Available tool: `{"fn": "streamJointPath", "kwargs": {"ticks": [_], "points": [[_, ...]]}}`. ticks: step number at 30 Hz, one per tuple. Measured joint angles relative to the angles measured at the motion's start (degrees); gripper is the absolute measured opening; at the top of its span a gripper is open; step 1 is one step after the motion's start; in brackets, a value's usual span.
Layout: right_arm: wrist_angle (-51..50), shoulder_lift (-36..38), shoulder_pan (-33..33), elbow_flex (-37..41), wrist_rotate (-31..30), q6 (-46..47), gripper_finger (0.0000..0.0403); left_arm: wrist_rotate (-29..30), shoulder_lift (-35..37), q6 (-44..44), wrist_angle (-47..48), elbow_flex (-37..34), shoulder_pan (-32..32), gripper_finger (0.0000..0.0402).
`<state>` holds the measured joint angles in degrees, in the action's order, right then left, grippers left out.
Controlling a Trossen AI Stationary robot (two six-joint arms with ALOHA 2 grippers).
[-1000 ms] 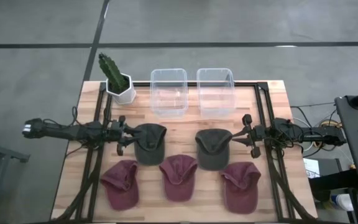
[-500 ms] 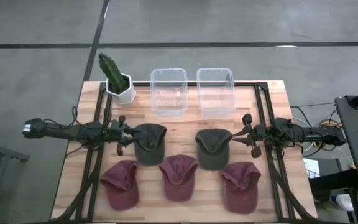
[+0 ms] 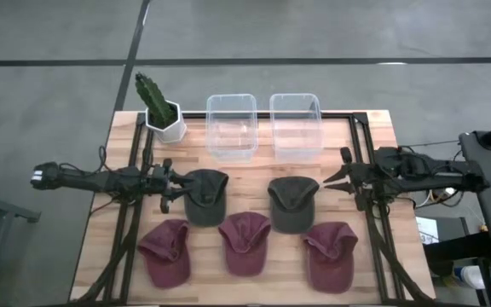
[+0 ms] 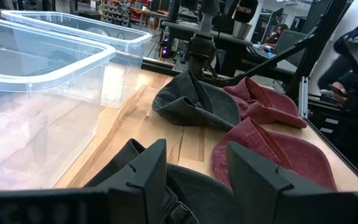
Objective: Pick & Place hat
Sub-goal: Put the right black cap into the left transparent bin
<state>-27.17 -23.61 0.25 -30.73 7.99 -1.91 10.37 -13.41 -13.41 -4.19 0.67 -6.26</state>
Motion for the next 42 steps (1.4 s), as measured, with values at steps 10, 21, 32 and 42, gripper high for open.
{"fn": "streamJointPath", "kwargs": {"ticks": [10, 21, 32, 42], "points": [[-10.38, -17.54, 0.0, -13.31, 6.03, 8.4, 0.0063, -0.02, -0.02, -0.04, 0.0, 0.0, 0.0, 0.0158], [-9.94, -28.87, 0.0, -17.61, 5.99, 10.95, 0.0063, -0.02, -0.02, 0.03, 0.0, 0.0, 0.02, 0.0158], [-15.01, -34.85, -0.01, -21.06, 5.91, 12.79, 0.0063, -0.02, -0.01, 0.15, -0.02, 0.0, 0.0, 0.0158], [-33.95, -38.08, -0.02, -26.92, 0.83, 24.88, 0.0063, -0.02, -0.02, 0.18, -0.02, 0.0, 0.02, 0.0158]]}}
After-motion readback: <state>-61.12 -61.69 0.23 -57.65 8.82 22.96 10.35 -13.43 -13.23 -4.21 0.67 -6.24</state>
